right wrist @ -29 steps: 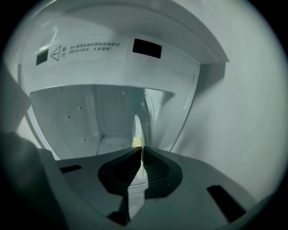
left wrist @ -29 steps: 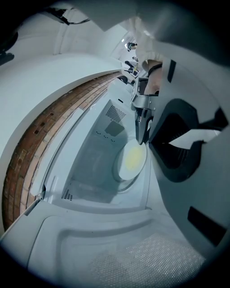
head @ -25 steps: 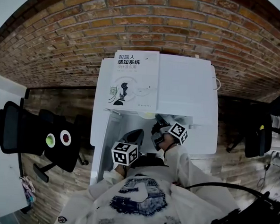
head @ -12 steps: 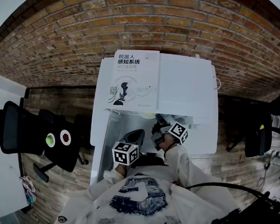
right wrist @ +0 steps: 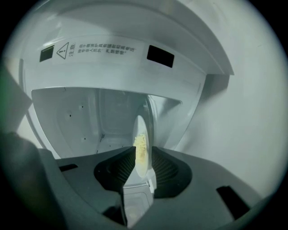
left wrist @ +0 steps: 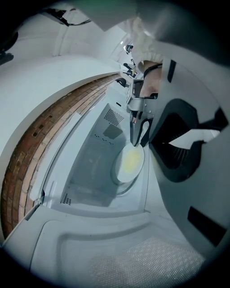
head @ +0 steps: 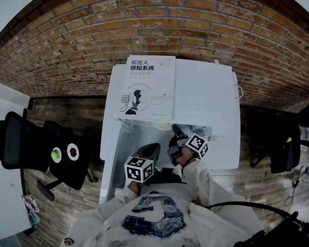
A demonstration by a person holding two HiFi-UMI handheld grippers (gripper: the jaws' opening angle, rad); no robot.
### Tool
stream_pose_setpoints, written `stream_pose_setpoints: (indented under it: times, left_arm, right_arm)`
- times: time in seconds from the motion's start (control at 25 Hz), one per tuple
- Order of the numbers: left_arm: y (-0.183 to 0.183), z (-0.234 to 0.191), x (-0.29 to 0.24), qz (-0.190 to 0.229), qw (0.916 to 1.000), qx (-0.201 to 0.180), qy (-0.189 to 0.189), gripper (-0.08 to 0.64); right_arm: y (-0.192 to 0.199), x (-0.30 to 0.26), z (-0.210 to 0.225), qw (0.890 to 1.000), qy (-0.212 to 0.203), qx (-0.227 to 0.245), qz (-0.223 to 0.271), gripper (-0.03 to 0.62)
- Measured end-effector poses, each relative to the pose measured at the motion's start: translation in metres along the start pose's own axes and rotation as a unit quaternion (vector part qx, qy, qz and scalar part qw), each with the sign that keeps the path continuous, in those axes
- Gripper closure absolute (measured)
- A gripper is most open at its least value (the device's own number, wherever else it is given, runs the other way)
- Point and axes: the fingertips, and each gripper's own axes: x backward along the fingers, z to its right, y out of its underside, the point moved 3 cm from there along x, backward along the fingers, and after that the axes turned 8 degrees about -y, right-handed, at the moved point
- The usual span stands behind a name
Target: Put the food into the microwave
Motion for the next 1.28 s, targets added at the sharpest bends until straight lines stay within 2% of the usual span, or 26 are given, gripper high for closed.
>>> stream_pose_setpoints:
  times: [0.2,0.52,0.84,1.0,1.28]
  left_arm:
    - [-0.002,0.001,0.005,0.009,0.9999,-0.004,-0.003,0.552]
    - [-0.008,0.007,0.015,0.031,0.9993,-0.018,-0.004,0.552]
    - [-0.020,0.024,0.033,0.063,0.9963,-0.058,0.002,0.552]
    - [-0.031,0.034,0.044,0.085,0.9935,-0.076,0.005,0.552]
    - [-0.055,0.045,0.067,0.126,0.9871,-0.100,-0.005,0.552]
  right_arm:
    - [0.002,0.012,-0.005,1.000,-0.001,0.014,-0.003,0.492]
    - [0.002,0.043,-0.025,0.997,-0.005,0.077,-0.011,0.494]
    - [0.008,0.081,-0.055,0.988,-0.009,0.155,-0.023,0.517]
    - [0.011,0.097,-0.079,0.972,-0.002,0.230,-0.036,0.531]
    - [0.020,0.120,-0.124,0.930,-0.012,0.365,-0.047,0.563]
